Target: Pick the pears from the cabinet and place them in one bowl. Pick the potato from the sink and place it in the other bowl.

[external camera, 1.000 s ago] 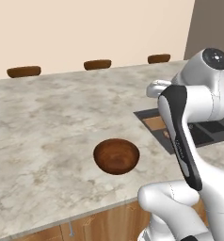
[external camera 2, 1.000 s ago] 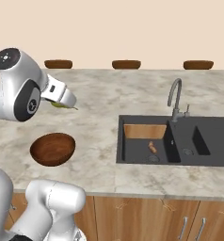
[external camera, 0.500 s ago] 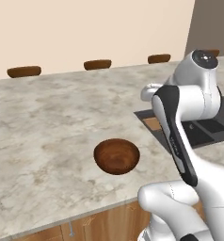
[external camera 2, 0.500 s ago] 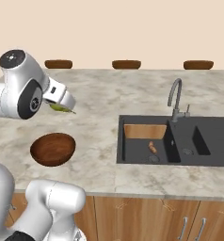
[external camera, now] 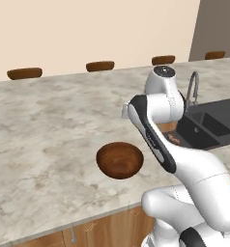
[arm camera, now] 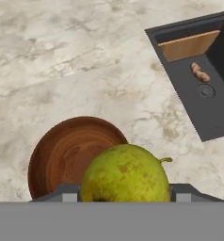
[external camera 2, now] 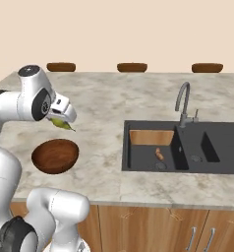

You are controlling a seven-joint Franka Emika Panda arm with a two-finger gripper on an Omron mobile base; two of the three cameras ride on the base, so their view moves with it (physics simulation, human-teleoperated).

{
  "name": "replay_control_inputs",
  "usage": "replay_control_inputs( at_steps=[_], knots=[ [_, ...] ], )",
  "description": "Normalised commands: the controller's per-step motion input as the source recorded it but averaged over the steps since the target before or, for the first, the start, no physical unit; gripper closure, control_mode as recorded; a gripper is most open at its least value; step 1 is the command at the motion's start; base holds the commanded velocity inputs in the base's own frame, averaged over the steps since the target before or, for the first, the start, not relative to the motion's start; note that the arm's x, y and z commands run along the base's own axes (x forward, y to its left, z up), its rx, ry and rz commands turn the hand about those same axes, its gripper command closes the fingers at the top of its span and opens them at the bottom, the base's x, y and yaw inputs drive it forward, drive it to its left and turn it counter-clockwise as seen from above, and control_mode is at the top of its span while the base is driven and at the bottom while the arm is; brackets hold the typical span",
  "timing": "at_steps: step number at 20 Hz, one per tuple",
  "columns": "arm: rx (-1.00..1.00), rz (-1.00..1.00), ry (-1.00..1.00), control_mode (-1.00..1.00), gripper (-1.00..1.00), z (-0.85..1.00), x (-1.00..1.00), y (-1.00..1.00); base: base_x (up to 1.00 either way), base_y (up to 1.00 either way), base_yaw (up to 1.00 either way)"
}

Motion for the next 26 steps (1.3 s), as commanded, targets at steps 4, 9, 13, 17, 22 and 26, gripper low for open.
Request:
replay_control_inputs(
  at_steps=[4, 9, 13, 17, 22, 26],
  knots=[
    [-0.01, 0.05, 0.02, -1.00, 1.00, -0.87, 0.13, 0.37, 0.00, 0.00, 0.00],
    [0.01, 0.03, 0.02, -1.00, 1.00, -0.82, 0.08, 0.42, 0.00, 0.00, 0.00],
    [0.00, 0.00, 0.00, -1.00, 1.00, -0.82, 0.46, 0.30, 0.00, 0.00, 0.00],
    [0.00, 0.00, 0.00, -1.00, 1.00, -0.68, 0.51, 0.28, 0.00, 0.00, 0.00],
    [0.07, 0.01, 0.00, -1.00, 1.00, -0.54, 0.12, 0.05, 0.00, 0.00, 0.00],
    [0.10, 0.00, 0.00, -1.00, 1.00, -0.45, 0.01, 0.00, 0.00, 0.00, 0.00]
  ],
)
